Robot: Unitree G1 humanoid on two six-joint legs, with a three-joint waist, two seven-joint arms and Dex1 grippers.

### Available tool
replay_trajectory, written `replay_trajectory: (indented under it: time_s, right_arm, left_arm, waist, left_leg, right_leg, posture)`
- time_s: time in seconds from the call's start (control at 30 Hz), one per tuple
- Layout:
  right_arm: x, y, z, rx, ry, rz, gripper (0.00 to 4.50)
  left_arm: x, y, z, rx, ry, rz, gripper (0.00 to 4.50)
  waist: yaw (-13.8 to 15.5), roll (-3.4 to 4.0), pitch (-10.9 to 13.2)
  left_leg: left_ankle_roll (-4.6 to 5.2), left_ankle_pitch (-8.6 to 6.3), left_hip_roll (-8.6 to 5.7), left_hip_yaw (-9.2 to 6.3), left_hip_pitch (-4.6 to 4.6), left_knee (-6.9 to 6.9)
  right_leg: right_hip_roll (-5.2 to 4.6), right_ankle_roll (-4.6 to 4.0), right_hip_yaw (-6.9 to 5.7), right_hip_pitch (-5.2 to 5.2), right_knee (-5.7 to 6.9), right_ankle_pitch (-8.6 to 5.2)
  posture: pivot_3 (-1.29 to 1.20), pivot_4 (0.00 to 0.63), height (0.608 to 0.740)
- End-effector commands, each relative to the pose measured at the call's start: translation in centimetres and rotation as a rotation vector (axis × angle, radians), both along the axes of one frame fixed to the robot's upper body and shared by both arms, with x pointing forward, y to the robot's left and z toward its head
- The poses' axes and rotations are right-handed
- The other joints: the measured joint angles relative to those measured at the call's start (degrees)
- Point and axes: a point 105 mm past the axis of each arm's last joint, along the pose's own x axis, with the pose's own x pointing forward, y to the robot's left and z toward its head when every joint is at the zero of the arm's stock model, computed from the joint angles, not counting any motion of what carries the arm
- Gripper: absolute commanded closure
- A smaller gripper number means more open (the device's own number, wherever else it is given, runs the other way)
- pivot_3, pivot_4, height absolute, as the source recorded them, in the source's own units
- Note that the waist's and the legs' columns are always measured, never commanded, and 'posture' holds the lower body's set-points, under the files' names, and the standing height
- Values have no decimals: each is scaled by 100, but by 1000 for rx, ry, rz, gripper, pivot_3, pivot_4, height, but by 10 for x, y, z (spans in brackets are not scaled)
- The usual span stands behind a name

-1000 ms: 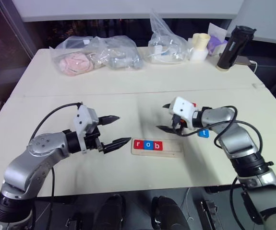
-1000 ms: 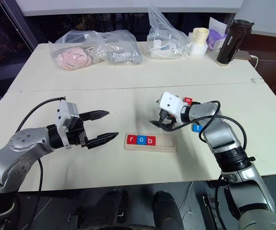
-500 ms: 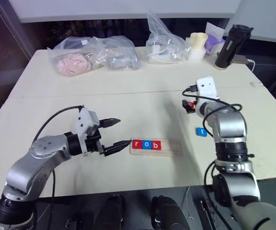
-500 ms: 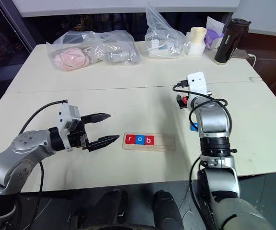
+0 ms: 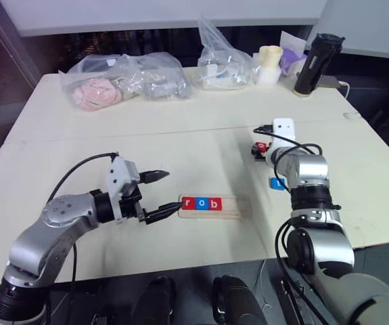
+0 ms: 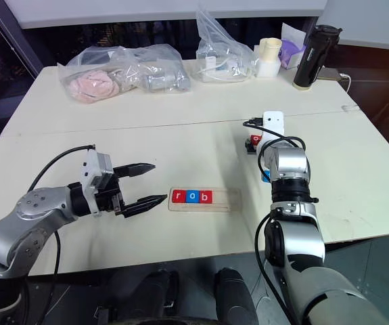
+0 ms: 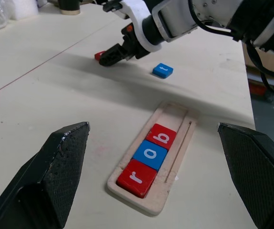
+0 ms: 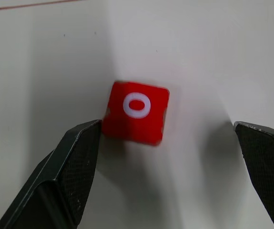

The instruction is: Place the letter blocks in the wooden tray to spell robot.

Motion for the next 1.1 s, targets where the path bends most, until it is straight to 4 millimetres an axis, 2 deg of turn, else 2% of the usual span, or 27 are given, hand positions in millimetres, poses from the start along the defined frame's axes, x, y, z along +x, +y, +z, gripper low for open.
replay_trajectory:
  time_s: [0.03, 0.1, 0.17, 0.23, 0.27, 0.37, 0.47, 0.6, 0.7, 0.77, 0.9, 1.03, 1.1]
  right_arm:
    - [7, 7, 1, 28, -7, 2, 30]
    - [8, 9, -1, 35, 0, -3, 30]
    - [9, 13, -2, 54, 12, 0, 551]
    - [8, 16, -2, 68, 20, -1, 1336]
    - [8, 16, -1, 71, 23, -2, 1935]
    - [5, 18, 1, 79, 30, -1, 3355]
    - [1, 15, 7, 69, 34, -10, 3336]
    - [-14, 8, 39, 55, -13, 7, 3336]
    - [-52, 5, 58, 20, 0, 72, 3336]
    - [-78, 2, 55, 27, 33, 102, 3336]
    - [-123, 0, 50, 11, -45, 183, 3336]
    - [-154, 10, 36, 34, -71, 208, 3336]
    - [-164, 12, 30, 48, -69, 198, 3336]
  left_arm:
    - [-4, -5, 9, -7, -54, -12, 0]
    - [-4, -5, 10, -9, -54, -9, 0]
    - [-3, -5, 10, -10, -55, -3, 0]
    - [-3, -4, 10, -11, -56, 3, 0]
    - [-2, -4, 10, -11, -56, 5, 0]
    - [0, -4, 10, -15, -57, 9, 0]
    - [2, -4, 8, -14, -56, 12, 0]
    - [2, -7, 8, -27, -50, 7, 0]
    - [5, -9, 6, -36, -45, 2, 0]
    - [9, -8, 4, -35, -45, 6, 0]
    - [11, -11, 1, -23, -41, -35, 0]
    - [9, -14, 1, -16, -37, -78, 0]
    - [9, -15, 1, -19, -37, -85, 0]
  waist:
    - [4, 0, 0]
    - [0, 0, 0]
    - [0, 0, 0]
    - [7, 0, 0]
    - [12, 0, 0]
    - [18, 0, 0]
    - [22, 1, 0]
    - [50, 2, 0]
    - [79, 5, 2]
    - [95, 5, 1]
    - [72, -1, -3]
    - [22, 3, -1]
    - [24, 2, -1]
  left_leg:
    - [0, 1, 1, 0, 2, 0]
    - [3, 4, 1, 0, 3, 0]
    - [4, 6, 2, 2, 7, 0]
    - [7, 8, 2, 1, 8, 0]
    - [8, 9, 3, 0, 8, 0]
    - [8, 10, 4, 0, 7, -1]
    - [8, 10, 3, 0, 4, -3]
    - [8, 10, 3, -1, -15, -9]
    - [8, 10, -1, -2, -37, -13]
    - [8, 9, -4, -2, -45, -15]
    - [10, 8, -4, -4, -44, -21]
    - [10, 8, -1, 4, -41, -16]
    - [11, 9, 3, 5, -36, -14]
  right_leg:
    - [2, -1, 2, 1, 0, 0]
    - [2, -4, 4, 3, 0, 1]
    - [3, -10, 8, 4, -1, 5]
    - [3, -14, 9, 4, -1, 5]
    - [4, -15, 9, 5, -1, 5]
    - [3, -15, 12, 4, -2, 5]
    - [2, -15, 15, 2, -4, 5]
    - [0, -14, 15, -18, -4, 6]
    - [-5, -12, 14, -40, -2, 7]
    - [-8, -10, 11, -48, -3, 7]
    - [-20, -8, 3, -46, -9, 6]
    - [-18, -7, 6, -49, -9, 4]
    - [-14, -11, 10, -47, -8, 2]
  posture:
    - [0, 150, 740]
    - [0, 150, 740]
    - [0, 150, 740]
    - [0, 150, 740]
    - [0, 150, 740]
    - [0, 150, 740]
    - [0, 150, 740]
    - [0, 150, 740]
    - [0, 150, 740]
    - [0, 150, 740]
    - [0, 150, 740]
    - [0, 150, 740]
    - [0, 150, 740]
